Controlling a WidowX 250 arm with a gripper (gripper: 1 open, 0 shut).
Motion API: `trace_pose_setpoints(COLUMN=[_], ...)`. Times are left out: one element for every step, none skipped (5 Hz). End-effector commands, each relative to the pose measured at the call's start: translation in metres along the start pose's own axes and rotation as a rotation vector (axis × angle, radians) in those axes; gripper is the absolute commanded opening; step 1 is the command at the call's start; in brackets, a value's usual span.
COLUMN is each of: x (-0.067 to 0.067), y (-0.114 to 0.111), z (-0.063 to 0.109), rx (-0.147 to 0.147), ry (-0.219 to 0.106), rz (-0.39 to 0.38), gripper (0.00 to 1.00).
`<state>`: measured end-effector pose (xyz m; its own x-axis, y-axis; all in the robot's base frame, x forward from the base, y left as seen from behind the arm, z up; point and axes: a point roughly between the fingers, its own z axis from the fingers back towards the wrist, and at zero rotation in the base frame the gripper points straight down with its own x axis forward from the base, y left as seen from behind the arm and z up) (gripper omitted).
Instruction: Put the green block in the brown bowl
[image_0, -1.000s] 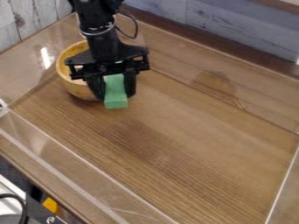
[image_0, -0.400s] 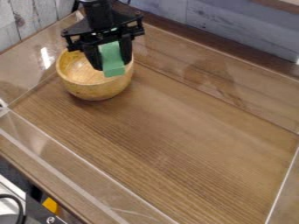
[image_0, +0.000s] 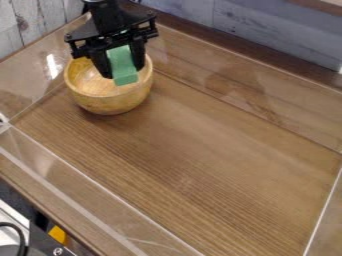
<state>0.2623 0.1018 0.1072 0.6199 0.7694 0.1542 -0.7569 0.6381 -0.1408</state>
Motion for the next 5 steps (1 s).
trace_pose_setpoints(x=[0.005,0.013,0.021,0.019,0.018], y=[-0.006,-0.003,0.002,-0.001,-0.006], z=[0.011,0.012,0.013,0.007,-0.001], rx=[-0.028,-0.041,-0.055,-0.051,-0.049], ry=[-0.050,-0.048,-0.046,-0.060,-0.077], rz=[-0.004,-0.049,-0.094,-0.049,-0.004], gripper=[0.00,0.00,0.00,0.00,0.00])
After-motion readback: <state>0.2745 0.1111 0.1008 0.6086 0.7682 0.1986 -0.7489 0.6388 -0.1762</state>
